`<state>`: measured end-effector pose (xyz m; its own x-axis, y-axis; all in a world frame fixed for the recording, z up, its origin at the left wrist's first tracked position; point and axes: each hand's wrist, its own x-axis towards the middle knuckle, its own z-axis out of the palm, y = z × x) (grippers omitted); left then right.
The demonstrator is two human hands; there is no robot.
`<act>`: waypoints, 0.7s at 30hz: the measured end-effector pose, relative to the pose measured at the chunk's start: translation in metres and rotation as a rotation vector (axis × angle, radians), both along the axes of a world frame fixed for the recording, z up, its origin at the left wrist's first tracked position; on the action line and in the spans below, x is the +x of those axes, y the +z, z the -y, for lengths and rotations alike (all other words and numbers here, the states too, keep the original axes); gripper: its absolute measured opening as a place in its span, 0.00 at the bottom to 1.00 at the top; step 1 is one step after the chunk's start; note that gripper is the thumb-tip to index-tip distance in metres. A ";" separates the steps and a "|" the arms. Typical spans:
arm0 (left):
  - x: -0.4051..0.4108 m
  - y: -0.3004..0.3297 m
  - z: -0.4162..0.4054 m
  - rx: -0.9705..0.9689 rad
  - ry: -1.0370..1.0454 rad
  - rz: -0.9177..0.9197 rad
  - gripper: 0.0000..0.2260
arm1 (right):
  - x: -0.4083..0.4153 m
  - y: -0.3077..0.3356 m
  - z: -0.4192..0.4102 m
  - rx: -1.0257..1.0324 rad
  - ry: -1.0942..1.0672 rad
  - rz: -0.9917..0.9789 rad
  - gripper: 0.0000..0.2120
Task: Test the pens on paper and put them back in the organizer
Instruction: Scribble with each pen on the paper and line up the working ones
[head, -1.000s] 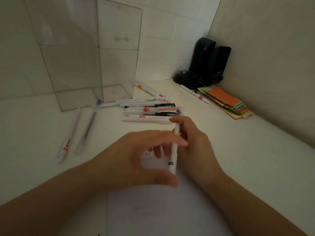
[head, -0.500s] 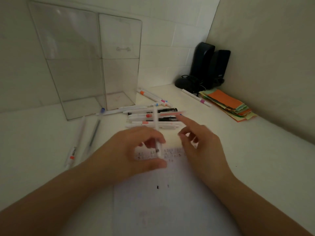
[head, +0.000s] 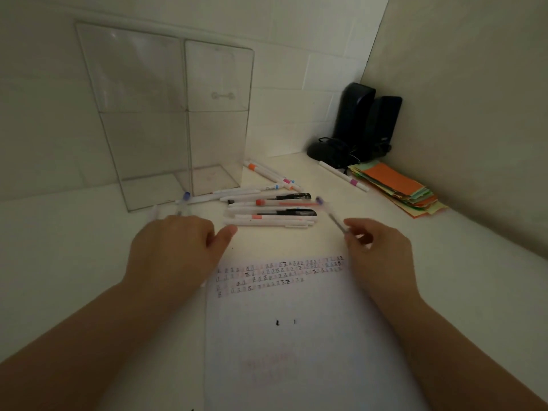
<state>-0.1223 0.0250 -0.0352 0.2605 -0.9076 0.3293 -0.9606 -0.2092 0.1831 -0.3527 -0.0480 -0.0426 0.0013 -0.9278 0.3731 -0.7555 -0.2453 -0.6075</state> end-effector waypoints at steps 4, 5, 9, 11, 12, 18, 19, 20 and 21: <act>-0.008 -0.002 0.002 -0.181 -0.200 0.023 0.16 | 0.004 0.012 -0.007 0.020 0.111 0.632 0.15; -0.011 -0.006 0.003 -0.208 -0.312 -0.020 0.15 | 0.006 0.014 -0.010 0.074 0.193 0.790 0.17; -0.030 -0.010 0.000 -0.094 -0.612 -0.285 0.18 | 0.018 0.018 -0.023 0.395 0.482 1.116 0.16; -0.033 -0.011 -0.001 -0.055 -0.626 -0.383 0.22 | 0.022 0.016 -0.028 0.470 0.575 1.049 0.10; -0.033 -0.014 0.000 -0.045 -0.641 -0.394 0.22 | 0.024 0.014 -0.030 0.466 0.598 1.004 0.09; -0.034 -0.016 0.001 -0.041 -0.741 -0.322 0.17 | 0.030 0.009 -0.037 0.375 0.665 0.697 0.10; -0.035 -0.013 -0.001 -0.044 -0.739 -0.279 0.17 | 0.030 0.008 -0.037 0.390 0.691 0.709 0.10; -0.036 -0.010 -0.003 -0.069 -0.731 -0.220 0.16 | 0.030 0.009 -0.038 0.408 0.718 0.727 0.09; -0.035 -0.007 -0.005 -0.098 -0.724 -0.162 0.15 | 0.030 0.009 -0.038 0.422 0.746 0.741 0.09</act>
